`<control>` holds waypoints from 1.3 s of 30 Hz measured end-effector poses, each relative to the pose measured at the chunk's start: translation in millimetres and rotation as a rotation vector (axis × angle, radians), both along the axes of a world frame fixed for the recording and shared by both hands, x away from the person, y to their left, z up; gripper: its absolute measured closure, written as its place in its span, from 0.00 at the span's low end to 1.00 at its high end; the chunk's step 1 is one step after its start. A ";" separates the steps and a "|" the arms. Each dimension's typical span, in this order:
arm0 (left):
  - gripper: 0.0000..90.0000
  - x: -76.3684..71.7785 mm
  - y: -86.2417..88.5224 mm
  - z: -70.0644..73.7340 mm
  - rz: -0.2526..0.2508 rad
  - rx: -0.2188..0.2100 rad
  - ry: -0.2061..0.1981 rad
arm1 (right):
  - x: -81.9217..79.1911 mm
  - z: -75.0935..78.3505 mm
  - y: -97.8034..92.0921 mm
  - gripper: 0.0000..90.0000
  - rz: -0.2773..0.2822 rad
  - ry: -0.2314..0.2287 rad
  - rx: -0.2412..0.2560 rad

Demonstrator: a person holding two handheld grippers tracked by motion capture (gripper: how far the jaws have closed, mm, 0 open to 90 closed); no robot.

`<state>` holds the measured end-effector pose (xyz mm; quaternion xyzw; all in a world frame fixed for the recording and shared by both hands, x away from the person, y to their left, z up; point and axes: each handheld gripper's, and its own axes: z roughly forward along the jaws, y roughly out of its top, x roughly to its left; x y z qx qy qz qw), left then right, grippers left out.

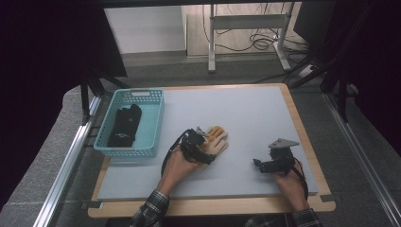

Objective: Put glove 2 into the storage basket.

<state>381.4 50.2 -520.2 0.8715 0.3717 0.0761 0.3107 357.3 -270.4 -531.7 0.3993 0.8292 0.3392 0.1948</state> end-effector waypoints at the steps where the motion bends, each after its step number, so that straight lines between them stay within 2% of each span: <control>1: 0.07 0.8 -2.5 -1.5 -0.002 0.012 -0.001 | 0.0 0.0 0.0 0.09 0.000 0.000 0.000; 5: 0.10 3.6 -10.1 -6.6 -0.005 0.069 -0.012 | 0.0 0.0 0.0 0.09 0.000 0.000 0.000; 7: 0.11 3.8 -11.3 -7.3 0.002 0.072 -0.015 | 0.0 0.0 0.0 0.09 0.000 0.000 0.000; 10: 0.17 2.8 -11.0 -5.4 -0.003 0.072 -0.017 | 0.0 0.0 0.0 0.09 0.000 0.000 0.000; 17: 0.47 -0.6 -9.3 -1.1 0.001 0.067 -0.018 | 0.0 -0.1 0.1 0.09 0.000 -0.001 -0.001; 18: 0.47 -1.0 -9.7 -0.6 0.000 0.067 -0.016 | 0.0 -0.1 0.1 0.09 0.000 -0.001 -0.001; 19: 0.53 -2.1 -10.5 0.6 -0.004 0.070 -0.013 | -0.1 -0.1 0.0 0.09 0.001 -0.001 -0.002; 21: 0.57 -2.9 -11.1 1.2 -0.006 0.070 -0.014 | -0.1 -0.1 0.1 0.09 0.000 -0.001 -0.001; 30: 0.60 -0.6 -7.8 9.1 0.001 0.060 -0.025 | 0.0 -0.1 0.0 0.09 0.000 -0.001 0.000; 37: 0.60 2.3 -0.3 27.2 0.024 0.033 -0.036 | -0.1 0.0 0.0 0.09 0.000 0.000 -0.001; 39: 0.60 4.2 5.5 37.4 0.036 0.033 -0.049 | 0.0 0.0 -0.1 0.09 0.000 -0.001 -0.001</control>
